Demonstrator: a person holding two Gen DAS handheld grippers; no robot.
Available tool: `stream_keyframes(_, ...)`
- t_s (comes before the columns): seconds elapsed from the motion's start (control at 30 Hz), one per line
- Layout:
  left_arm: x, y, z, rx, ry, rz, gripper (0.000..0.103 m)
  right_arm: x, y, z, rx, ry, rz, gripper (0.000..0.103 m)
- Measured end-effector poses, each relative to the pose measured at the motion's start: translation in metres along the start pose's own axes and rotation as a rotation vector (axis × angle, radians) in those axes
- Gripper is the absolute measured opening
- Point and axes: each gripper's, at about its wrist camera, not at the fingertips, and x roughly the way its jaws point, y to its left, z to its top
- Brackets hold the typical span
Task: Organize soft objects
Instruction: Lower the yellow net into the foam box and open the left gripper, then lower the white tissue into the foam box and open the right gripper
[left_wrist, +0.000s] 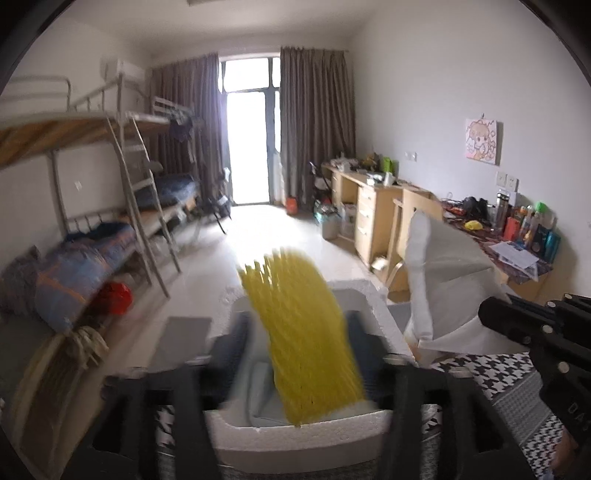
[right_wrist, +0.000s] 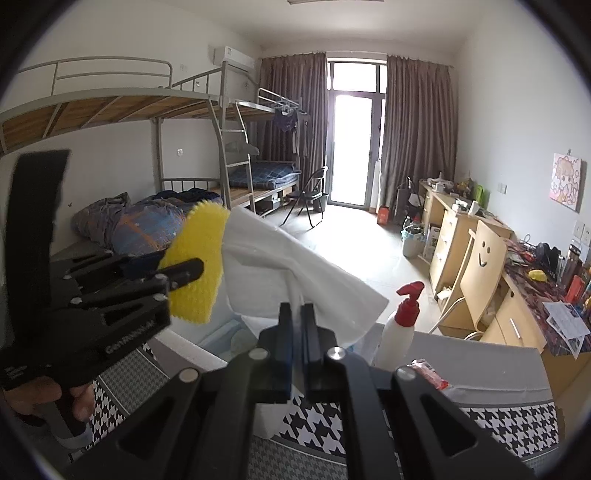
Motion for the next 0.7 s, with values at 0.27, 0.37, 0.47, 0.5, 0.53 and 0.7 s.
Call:
stream_keyframes(0.27, -0.003, 0.018, -0.007, -0.040, 0.004, 0.043, 0.082, 0.013, -0.001, 0.002, 0.007, 0.021, -0.008, 0.006)
stream_keyframes(0.37, -0.008, 0.018, -0.005, -0.040, -0.012, 0.062, 0.086, 0.015, 0.001, 0.002, 0.006, 0.024, -0.003, 0.006)
stream_keyframes(0.47, -0.013, 0.020, -0.002, -0.043, -0.029, 0.079, 0.088, 0.019, 0.003, 0.004, 0.004, 0.031, 0.005, 0.006)
stream_keyframes(0.5, -0.014, 0.020, -0.002, -0.040, -0.035, 0.087, 0.089, 0.020, 0.004, 0.004, 0.004, 0.033, 0.007, 0.006)
stream_keyframes(0.53, -0.016, 0.022, -0.001, -0.038, -0.039, 0.095, 0.090, 0.021, 0.006, 0.004, 0.003, 0.035, 0.011, 0.006)
stream_keyframes(0.7, -0.021, 0.025, -0.003, -0.034, -0.048, 0.120, 0.091, 0.028, 0.006, 0.003, 0.002, 0.047, 0.028, 0.006)
